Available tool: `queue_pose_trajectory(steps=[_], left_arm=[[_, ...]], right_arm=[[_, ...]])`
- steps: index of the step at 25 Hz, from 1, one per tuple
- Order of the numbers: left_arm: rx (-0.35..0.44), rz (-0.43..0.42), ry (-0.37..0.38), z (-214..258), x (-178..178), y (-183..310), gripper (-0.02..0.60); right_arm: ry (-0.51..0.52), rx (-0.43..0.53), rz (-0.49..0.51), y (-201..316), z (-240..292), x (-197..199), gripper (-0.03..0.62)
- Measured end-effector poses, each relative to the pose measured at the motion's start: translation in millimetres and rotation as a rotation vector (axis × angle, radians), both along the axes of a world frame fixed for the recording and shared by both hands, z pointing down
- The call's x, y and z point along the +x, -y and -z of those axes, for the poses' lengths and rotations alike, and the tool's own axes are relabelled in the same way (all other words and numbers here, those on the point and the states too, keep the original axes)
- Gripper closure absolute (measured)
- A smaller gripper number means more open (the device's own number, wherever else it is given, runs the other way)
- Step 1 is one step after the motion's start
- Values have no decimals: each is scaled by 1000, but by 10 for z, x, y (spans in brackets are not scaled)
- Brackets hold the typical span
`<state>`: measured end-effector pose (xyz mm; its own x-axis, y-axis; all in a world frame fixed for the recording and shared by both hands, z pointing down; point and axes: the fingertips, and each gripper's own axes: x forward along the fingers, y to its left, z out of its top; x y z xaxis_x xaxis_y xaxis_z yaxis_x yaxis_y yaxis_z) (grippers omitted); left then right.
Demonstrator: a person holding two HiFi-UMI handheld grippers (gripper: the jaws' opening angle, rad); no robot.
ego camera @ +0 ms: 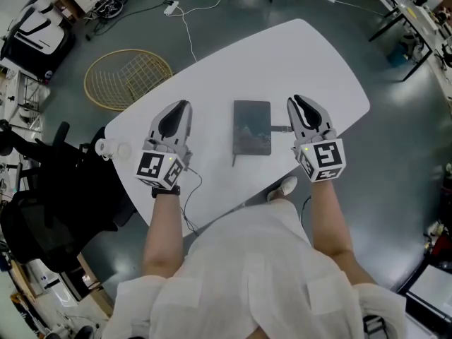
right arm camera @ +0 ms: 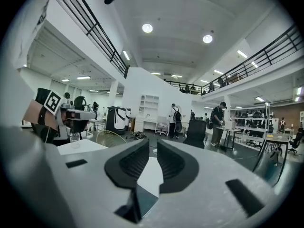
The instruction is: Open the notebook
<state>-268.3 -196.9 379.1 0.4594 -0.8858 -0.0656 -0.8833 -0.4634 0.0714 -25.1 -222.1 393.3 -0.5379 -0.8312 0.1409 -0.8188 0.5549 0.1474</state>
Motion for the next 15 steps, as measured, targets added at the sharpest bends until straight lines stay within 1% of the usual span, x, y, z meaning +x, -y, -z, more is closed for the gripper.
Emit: queue_pose_trajectory(steps=[8,11,15], left_arm=[[-40,-16,3,-252,112,55,560],[-48,-46,6,-330,198,94,558],[-66,-77,0,-396,274,116,558]], right_arm=[[10,-92,-16,52,-459,-78,516],[9,-120,-18,68,-622,-84,516],[-22,-178,-32,82,-914,-81,513]])
